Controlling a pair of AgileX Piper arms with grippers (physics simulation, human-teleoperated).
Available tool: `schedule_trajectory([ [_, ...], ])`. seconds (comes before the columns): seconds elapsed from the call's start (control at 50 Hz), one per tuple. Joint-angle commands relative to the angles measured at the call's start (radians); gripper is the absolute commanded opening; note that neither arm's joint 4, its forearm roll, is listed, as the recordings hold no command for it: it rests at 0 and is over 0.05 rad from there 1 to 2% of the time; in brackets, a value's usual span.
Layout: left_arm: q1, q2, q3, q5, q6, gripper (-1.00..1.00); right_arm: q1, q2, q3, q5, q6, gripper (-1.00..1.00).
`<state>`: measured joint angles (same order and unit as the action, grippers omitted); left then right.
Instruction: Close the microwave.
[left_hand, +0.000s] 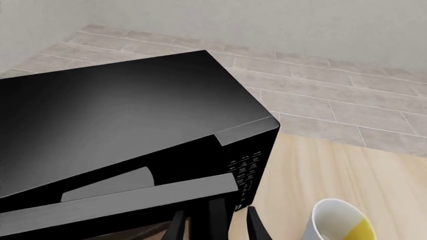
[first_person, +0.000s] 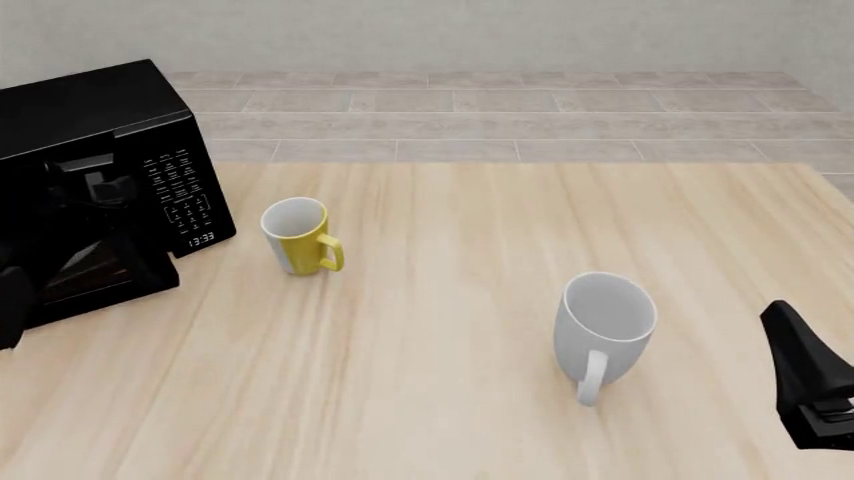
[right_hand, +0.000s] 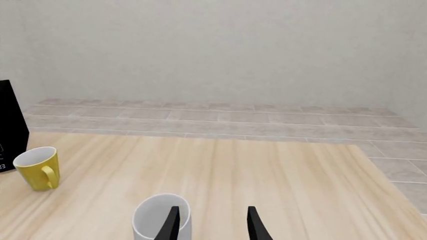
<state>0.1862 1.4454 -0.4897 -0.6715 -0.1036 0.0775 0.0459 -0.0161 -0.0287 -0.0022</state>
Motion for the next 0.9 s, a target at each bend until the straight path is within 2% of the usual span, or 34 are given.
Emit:
schedule_trajectory([
  [0.02, 0.033, 0.082, -0.065, 0.02, 0.023, 1.0, 0.002, -0.006, 0.0, 0.006, 0.002, 1.0],
  [0.26, 0.039, 0.111, -0.102, 0.04, 0.011, 1.0, 0.003, -0.005, 0.001, 0.006, 0.004, 1.0],
  [0.3, 0.017, 0.121, -0.115, 0.054, -0.027, 1.0, 0.006, 0.0, -0.001, 0.006, 0.015, 1.0],
  [0.46, 0.042, 0.112, -0.14, 0.082, -0.008, 1.0, 0.002, 0.005, -0.008, 0.004, 0.012, 1.0],
  [0.52, 0.025, 0.118, -0.143, 0.081, -0.047, 1.0, -0.005, 0.011, -0.001, -0.008, 0.017, 1.0],
  [0.74, 0.053, 0.146, -0.181, 0.1, -0.025, 1.0, -0.009, 0.01, -0.004, -0.006, 0.017, 1.0],
  [0.9, 0.084, 0.177, -0.197, 0.093, -0.038, 1.0, -0.012, 0.017, 0.002, -0.015, 0.019, 1.0],
])
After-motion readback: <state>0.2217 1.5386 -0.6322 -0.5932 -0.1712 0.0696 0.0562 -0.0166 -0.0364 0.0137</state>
